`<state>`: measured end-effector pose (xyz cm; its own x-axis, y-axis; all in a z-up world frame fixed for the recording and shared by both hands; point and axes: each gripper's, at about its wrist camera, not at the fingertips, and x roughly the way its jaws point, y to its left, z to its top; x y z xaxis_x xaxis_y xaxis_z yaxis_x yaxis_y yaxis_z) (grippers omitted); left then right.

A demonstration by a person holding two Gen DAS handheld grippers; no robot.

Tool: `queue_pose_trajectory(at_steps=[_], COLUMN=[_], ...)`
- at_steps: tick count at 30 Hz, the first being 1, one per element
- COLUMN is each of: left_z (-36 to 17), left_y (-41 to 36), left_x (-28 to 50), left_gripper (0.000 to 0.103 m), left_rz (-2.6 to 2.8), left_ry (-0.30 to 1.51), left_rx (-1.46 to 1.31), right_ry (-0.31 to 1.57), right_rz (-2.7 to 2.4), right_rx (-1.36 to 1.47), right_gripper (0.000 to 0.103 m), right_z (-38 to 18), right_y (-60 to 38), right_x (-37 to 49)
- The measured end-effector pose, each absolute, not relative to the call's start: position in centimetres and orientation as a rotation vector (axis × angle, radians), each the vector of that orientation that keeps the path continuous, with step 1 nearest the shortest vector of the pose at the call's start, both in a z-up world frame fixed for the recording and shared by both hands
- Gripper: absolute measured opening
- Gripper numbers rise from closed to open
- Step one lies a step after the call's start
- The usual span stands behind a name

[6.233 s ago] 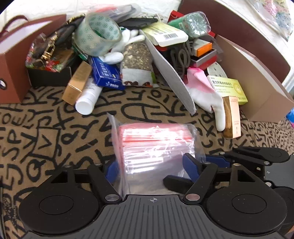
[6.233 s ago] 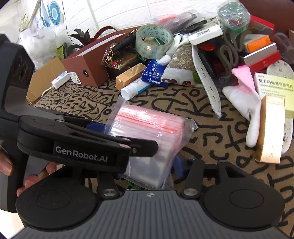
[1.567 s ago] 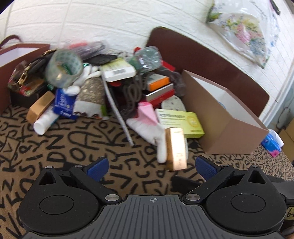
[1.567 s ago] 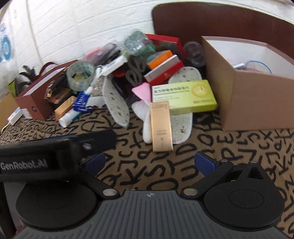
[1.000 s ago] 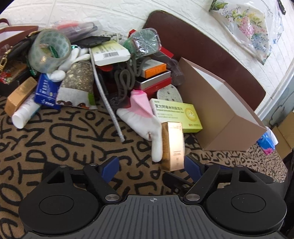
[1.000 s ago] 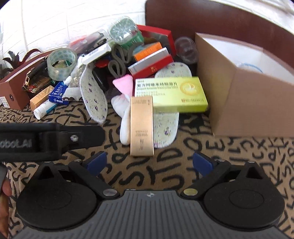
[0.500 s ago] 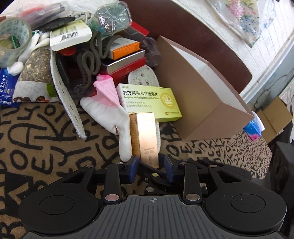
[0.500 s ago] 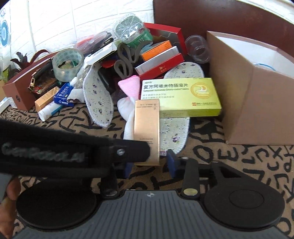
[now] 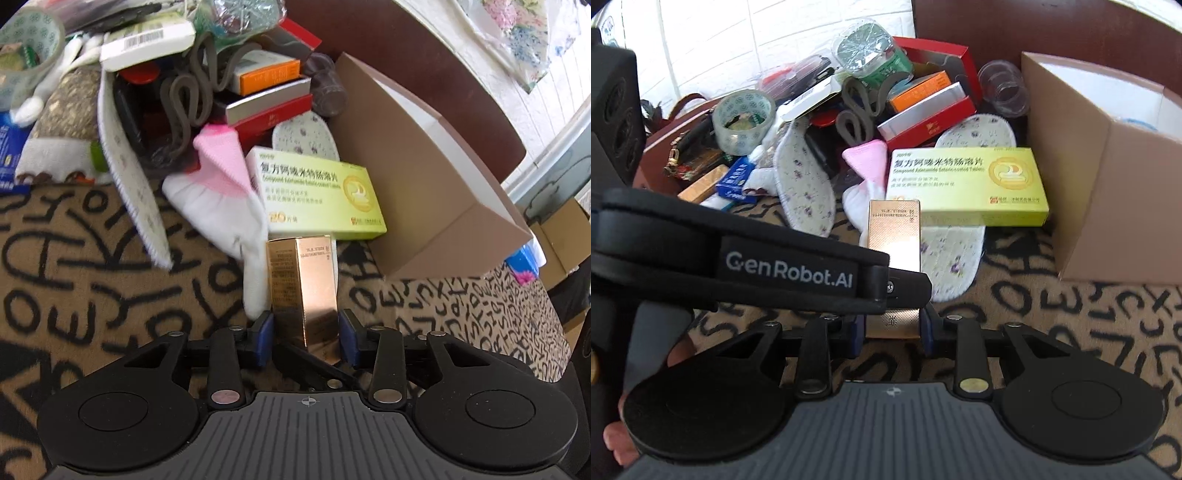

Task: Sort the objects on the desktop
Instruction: 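Grasp the small tan cosmetic box with the left tool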

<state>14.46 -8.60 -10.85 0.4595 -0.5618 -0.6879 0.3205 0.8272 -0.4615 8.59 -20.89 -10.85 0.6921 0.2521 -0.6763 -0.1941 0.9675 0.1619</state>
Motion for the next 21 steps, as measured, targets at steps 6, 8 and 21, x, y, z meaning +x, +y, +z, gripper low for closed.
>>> queue_pose_trajectory(at_steps=[6,8,21], left_z=[-10.6,-10.7,-11.2], left_y=[-7.7,-7.6,-8.3], left_x=[12.1,11.6,12.2], left_gripper=[0.039,0.046,0.059], left_rz=[-0.568,-0.566,-0.520], left_ry=[0.995,1.005,0.994], left_rx=[-0.281,-0.280,-0.241], right_ry=[0.822,0.834,0.836], right_rz=[0.331,0.350,0.320], right_rx=[0.163,0.176,0.154], right_gripper=[0.034,0.035,0.038], right_z=[-10.5,-10.5,-10.4], right_y=[-21.5,-21.5,-21.1], right_x=[6.6,5.9,6.0])
